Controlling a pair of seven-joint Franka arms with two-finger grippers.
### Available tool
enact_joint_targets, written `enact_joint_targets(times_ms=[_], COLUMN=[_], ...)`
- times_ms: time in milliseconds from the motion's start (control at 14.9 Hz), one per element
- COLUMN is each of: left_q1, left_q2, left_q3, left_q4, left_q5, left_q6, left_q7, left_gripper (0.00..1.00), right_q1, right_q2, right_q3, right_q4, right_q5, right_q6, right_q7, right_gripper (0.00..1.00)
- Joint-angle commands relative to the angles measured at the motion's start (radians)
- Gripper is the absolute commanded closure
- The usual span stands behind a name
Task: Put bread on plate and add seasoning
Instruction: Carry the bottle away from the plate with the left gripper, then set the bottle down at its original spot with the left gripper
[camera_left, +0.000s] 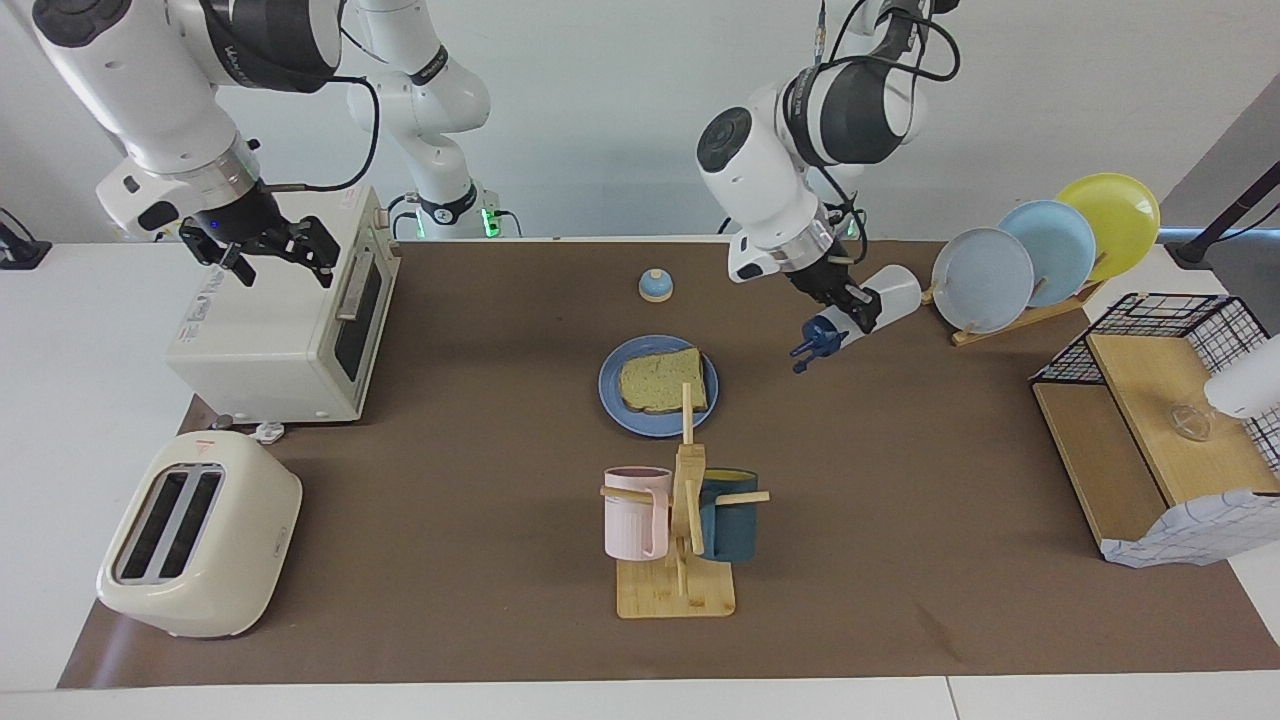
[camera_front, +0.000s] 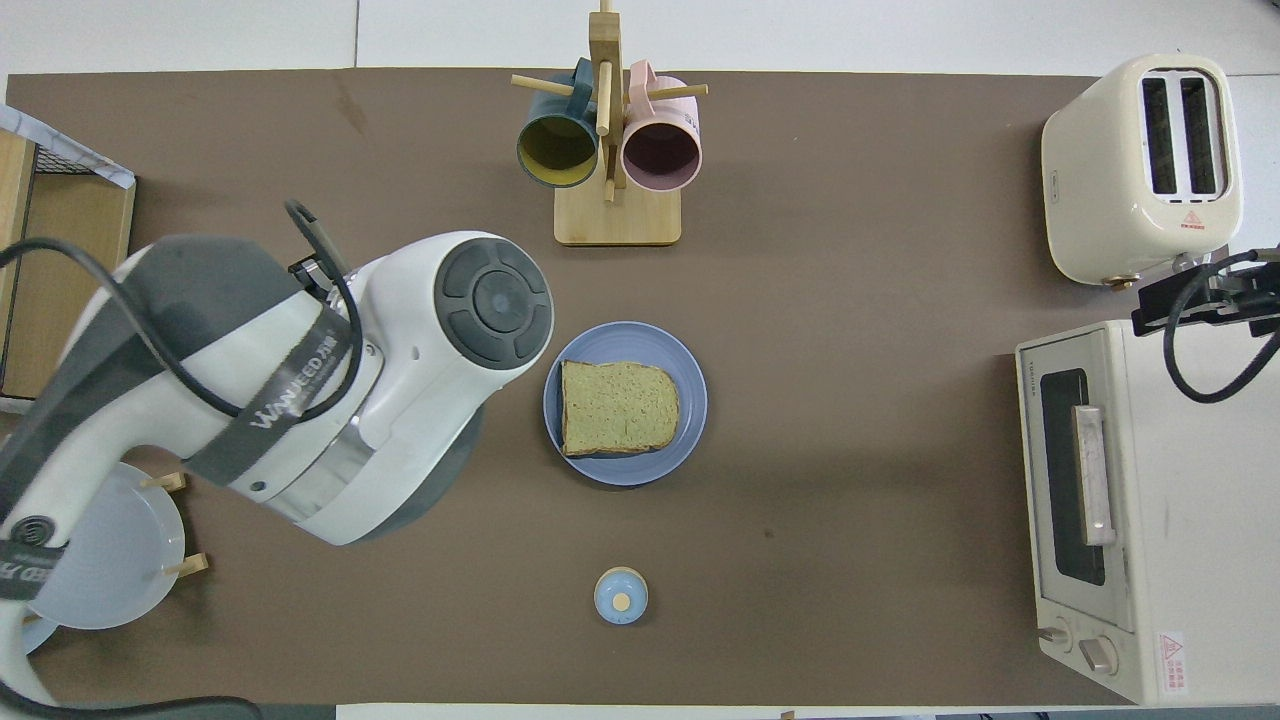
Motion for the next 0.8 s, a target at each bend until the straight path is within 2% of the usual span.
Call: enact_joint_targets(times_ms=[0, 402, 737], left_q1=[0.075, 0.173, 0.231], left_q2=[-0.099, -0.174, -0.185], left_q3=[-0.006, -0.002, -0.002], left_q4=[-0.034, -0.032, -0.032], left_q5=[-0.093, -0.289, -0.400], left_q6=[0.055, 0.103, 0.170], left_q7=[0.046, 0.039, -0.018], left_gripper=[0.94, 0.93, 0.93], right_q1=[-0.009, -0.009, -0.009], right_q2=[-0.015, -0.015, -0.014], right_q3=[0.001, 0.001, 0.001], right_q4=[-0.008, -0.008, -0.008], right_q5=[-0.001, -0.001, -0.001], right_q6=[-0.015, -0.015, -0.015], right_q7=[-0.024, -0.024, -0.024], right_gripper=[0.00, 0.00, 0.00])
